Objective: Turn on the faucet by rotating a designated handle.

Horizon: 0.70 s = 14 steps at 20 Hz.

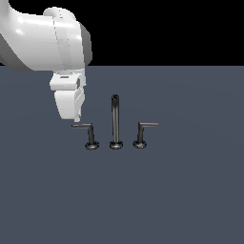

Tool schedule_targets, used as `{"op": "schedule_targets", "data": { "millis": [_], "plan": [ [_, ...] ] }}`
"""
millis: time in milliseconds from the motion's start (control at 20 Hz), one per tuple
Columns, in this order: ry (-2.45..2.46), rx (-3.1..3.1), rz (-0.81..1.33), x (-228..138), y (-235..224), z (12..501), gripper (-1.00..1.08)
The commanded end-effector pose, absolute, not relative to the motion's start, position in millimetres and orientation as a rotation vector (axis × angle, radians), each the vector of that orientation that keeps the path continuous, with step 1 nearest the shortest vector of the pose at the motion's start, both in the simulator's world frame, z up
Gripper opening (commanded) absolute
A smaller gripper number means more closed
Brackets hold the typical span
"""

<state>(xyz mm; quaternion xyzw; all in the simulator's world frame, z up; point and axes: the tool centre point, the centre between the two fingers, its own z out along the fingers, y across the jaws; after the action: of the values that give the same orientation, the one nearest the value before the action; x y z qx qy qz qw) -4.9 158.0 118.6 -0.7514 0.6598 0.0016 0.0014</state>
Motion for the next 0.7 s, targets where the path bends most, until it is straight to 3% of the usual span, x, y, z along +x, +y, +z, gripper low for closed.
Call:
{"op": "schedule_targets", "data": {
  "millis": [0,650],
  "plan": [
    [2.116,-2.321,0.001,4,156,110,-1.0],
    [2.184,-2.259,0.0,17,151,98,-1.0]
  ]
}}
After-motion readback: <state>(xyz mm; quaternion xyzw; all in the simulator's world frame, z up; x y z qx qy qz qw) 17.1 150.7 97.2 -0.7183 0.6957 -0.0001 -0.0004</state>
